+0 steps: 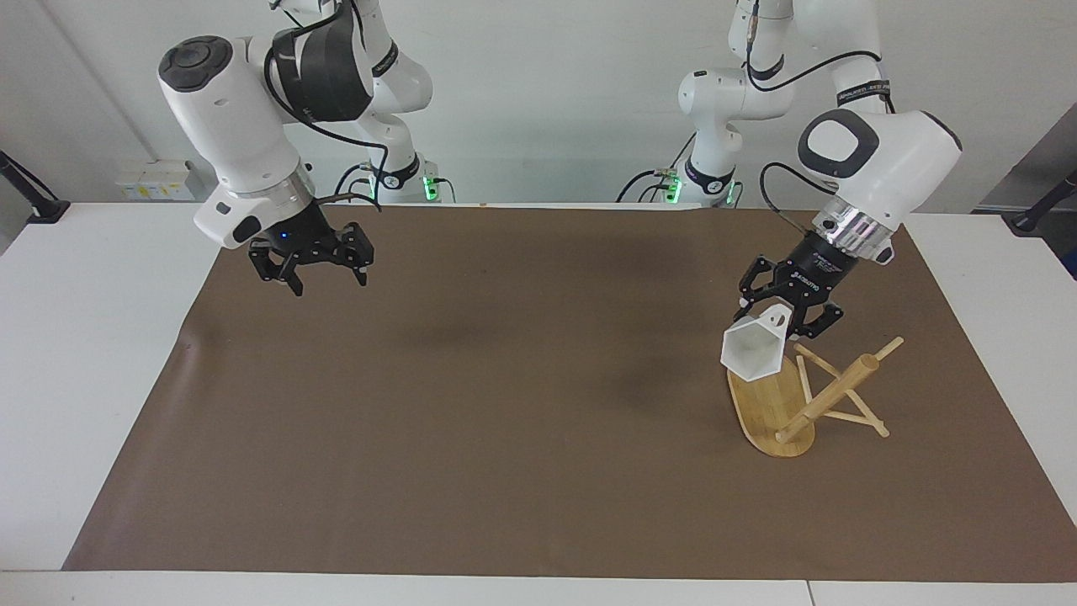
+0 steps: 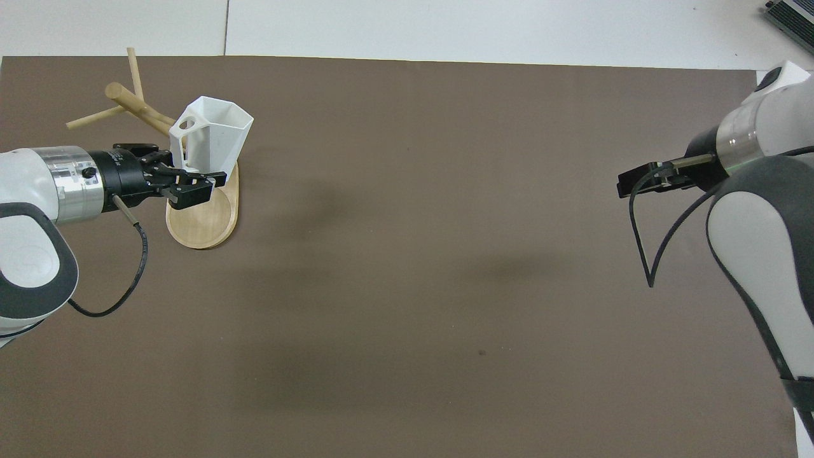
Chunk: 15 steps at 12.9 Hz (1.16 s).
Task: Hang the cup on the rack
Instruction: 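Open the right gripper and withdraw it while the left gripper holds the cup, then move the cup with the left gripper onto a rack peg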
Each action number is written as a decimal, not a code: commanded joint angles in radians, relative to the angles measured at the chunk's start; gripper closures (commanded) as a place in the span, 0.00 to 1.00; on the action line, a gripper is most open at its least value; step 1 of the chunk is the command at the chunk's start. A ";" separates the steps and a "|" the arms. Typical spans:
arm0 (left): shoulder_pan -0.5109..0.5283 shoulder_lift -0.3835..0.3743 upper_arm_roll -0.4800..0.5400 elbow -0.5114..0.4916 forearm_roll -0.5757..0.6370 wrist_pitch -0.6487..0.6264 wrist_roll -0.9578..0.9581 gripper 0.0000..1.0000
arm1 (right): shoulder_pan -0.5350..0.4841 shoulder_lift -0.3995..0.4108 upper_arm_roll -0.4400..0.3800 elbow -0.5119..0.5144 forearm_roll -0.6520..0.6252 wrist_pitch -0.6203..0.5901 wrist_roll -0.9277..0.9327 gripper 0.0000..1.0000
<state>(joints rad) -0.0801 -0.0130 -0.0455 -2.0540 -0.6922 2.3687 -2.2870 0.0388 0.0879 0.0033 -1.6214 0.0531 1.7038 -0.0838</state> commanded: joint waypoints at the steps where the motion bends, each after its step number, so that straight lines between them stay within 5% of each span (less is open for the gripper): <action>1: -0.024 0.004 0.007 -0.020 0.013 0.066 -0.072 1.00 | 0.003 -0.036 -0.043 -0.009 -0.019 -0.076 -0.001 0.00; 15: -0.026 0.071 0.009 -0.006 0.010 0.201 -0.180 1.00 | -0.085 -0.089 -0.161 -0.017 -0.010 -0.170 -0.014 0.00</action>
<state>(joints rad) -0.1085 0.0557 -0.0395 -2.0614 -0.6921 2.5534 -2.4359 -0.0163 0.0127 -0.1634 -1.6216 0.0515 1.5333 -0.0838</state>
